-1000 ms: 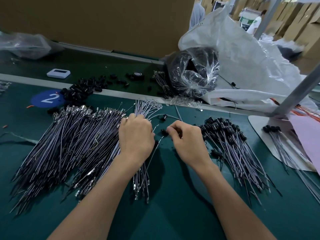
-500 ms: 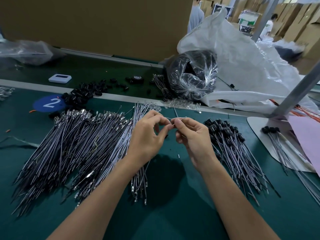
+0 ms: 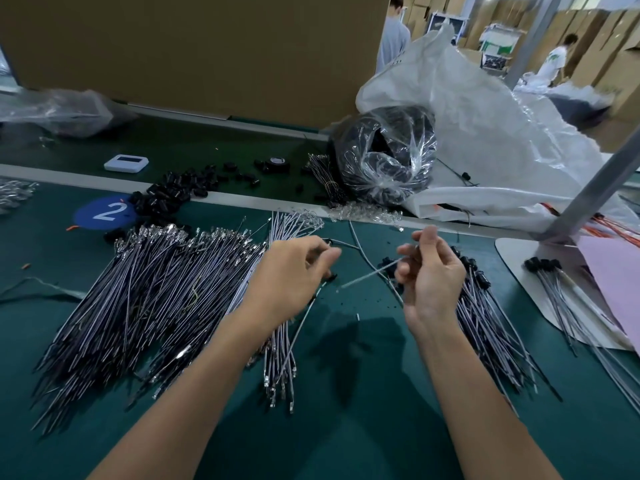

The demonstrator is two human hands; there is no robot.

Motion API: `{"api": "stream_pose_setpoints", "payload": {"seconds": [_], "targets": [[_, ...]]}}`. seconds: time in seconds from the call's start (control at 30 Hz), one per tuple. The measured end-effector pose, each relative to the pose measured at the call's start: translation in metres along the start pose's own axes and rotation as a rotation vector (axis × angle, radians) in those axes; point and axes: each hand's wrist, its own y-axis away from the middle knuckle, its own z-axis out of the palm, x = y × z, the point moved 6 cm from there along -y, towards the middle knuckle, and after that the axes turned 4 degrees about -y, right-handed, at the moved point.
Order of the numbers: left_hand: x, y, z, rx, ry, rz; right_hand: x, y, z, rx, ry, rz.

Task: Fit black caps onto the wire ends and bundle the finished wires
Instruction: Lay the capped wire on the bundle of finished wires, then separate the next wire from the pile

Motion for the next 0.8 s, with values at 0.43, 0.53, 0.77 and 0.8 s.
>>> {"api": "stream_pose_setpoints", "payload": {"seconds": [0.43, 0.53, 0.77, 0.8], "targets": [[-0.063, 0.033, -0.08, -0.034, -0.929, -0.483, 0.007, 0.0, 0.004, -0.045, 0.037, 0.004], [-0.064, 0.031, -0.08, -0.026, -0.855, -0.484, 0.007, 0.0, 0.001, -0.032, -0.017, 0.03], [-0.07, 0.026, -0.083, -0.003, -0.844, -0.504, 0.008, 0.002, 0.004, -0.08, 0.0, 0.056], [-0.071, 0.026, -0.083, 0.002, -0.823, -0.506, 0.009, 0.002, 0.005, -0.092, 0.014, 0.056]]}}
